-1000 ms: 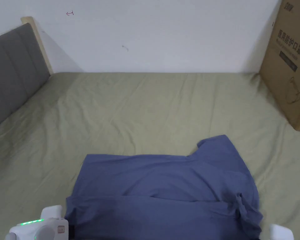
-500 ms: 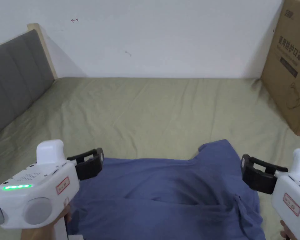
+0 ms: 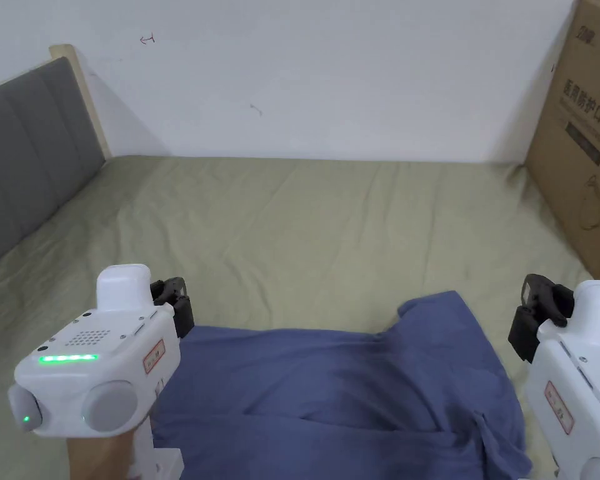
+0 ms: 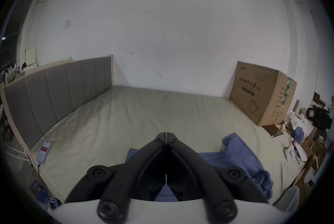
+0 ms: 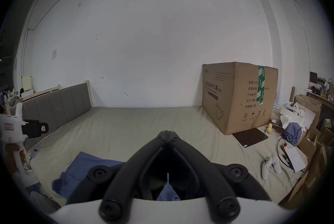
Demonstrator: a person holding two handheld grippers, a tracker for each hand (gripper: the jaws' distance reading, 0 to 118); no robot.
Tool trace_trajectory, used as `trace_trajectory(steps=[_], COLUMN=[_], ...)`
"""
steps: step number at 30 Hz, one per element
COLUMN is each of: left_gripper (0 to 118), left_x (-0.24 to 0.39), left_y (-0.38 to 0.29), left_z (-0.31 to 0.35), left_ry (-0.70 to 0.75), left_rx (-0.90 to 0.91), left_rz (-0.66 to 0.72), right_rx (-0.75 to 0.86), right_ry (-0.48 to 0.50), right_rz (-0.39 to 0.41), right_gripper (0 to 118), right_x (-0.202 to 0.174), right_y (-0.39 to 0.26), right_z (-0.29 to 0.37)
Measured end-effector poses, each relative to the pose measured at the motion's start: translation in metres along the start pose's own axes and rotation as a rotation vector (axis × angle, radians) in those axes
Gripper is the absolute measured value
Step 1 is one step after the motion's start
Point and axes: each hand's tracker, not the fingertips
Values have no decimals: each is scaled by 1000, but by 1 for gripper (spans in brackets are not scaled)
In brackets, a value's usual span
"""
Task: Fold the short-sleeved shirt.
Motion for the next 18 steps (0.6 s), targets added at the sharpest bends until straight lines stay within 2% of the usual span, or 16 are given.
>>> trace_trajectory(steps=[4, 9, 10, 11, 12, 13, 14, 18], left_gripper=[0, 0, 7, 24, 58, 83, 99, 101], left_x=[-29, -72, -77, -85, -92, -99, -103, -116], left_y=[2, -16, -23, -28, -32, -38, -47, -68], left_z=[-71, -173, -191, -209, -223, -238, -251, -293], left_ry=[4, 23, 31, 58, 66, 73, 72, 124], left_rx=[-152, -380, -419, -447, -482, -500, -528, -654], left_rz=[15, 134, 158, 186, 213, 243, 263, 251], right_rx=[-16, -55, -68, -85, -98, -111, -124, -170], right_ry=[10, 2, -2, -7, -9, -13, -17, -30], right_rz=[10, 25, 29, 33, 35, 37, 41, 45], right_gripper=[0, 0, 0, 0, 0, 0, 0, 0], right_x=[1, 3, 4, 5, 6, 7, 8, 14], right_y=[1, -7, -10, -14, -17, -21, -26, -46], right_z=[-30, -72, -82, -89, -97, -105, -113, -137])
